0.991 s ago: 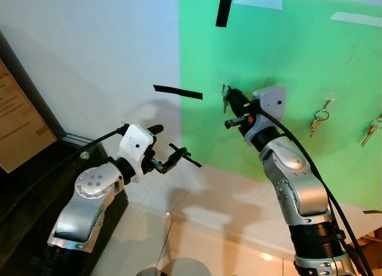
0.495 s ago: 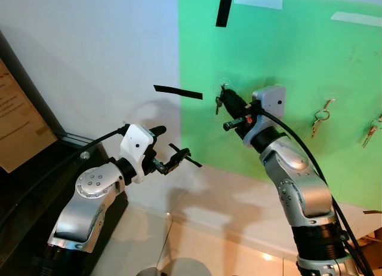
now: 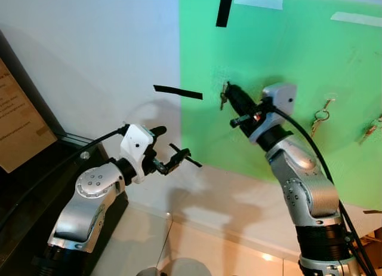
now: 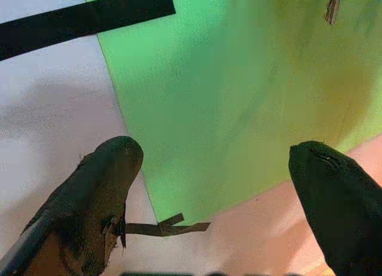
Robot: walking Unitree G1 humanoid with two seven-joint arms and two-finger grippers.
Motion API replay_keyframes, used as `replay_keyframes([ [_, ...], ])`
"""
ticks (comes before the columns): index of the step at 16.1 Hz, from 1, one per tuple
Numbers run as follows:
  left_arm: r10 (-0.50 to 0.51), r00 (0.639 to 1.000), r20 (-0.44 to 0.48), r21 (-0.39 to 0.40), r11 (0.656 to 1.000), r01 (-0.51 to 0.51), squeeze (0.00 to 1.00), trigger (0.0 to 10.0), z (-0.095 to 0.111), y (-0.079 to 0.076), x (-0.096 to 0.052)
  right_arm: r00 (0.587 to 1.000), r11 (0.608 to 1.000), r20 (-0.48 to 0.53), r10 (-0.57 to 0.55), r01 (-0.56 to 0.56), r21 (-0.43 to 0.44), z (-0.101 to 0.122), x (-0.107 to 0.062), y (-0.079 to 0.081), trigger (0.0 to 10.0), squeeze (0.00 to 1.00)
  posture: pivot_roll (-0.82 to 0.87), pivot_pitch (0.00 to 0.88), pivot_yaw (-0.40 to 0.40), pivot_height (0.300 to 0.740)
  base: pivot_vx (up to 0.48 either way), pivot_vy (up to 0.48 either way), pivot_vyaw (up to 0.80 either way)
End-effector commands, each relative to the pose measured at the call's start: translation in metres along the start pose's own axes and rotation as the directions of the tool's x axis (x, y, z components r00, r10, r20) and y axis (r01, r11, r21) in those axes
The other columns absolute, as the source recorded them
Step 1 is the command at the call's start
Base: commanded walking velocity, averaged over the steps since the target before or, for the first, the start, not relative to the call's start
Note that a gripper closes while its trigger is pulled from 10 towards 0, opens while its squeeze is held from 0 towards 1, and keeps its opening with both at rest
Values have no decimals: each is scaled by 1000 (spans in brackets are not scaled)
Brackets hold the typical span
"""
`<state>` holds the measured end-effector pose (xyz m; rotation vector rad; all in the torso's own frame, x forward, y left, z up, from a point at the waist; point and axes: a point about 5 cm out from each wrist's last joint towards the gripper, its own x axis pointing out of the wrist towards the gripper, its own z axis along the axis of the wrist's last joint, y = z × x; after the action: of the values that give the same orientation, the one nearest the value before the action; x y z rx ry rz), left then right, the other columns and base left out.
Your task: Hang keys on a hook
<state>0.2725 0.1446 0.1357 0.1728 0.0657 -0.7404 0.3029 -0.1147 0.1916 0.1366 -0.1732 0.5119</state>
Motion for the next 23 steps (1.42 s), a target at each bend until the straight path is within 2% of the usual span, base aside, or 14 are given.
replay_keyframes([
  [1,-12,1000,13,15,1000,12,20,10000,6,0,1,1000,1000,15,-4,4,11,5,2,-1,10000,0,-17,0,20,740,0,0,0],
  [16,-37,999,19,2,999,37,16,10000,7,-3,0,1000,999,-7,22,-21,50,0,9,5,10000,0,-15,0,16,740,0,0,0],
  [23,-40,999,19,1,999,40,20,10000,7,-3,0,996,998,-61,-64,65,15,-8,13,-6,10000,0,-13,0,16,740,0,0,0],
])
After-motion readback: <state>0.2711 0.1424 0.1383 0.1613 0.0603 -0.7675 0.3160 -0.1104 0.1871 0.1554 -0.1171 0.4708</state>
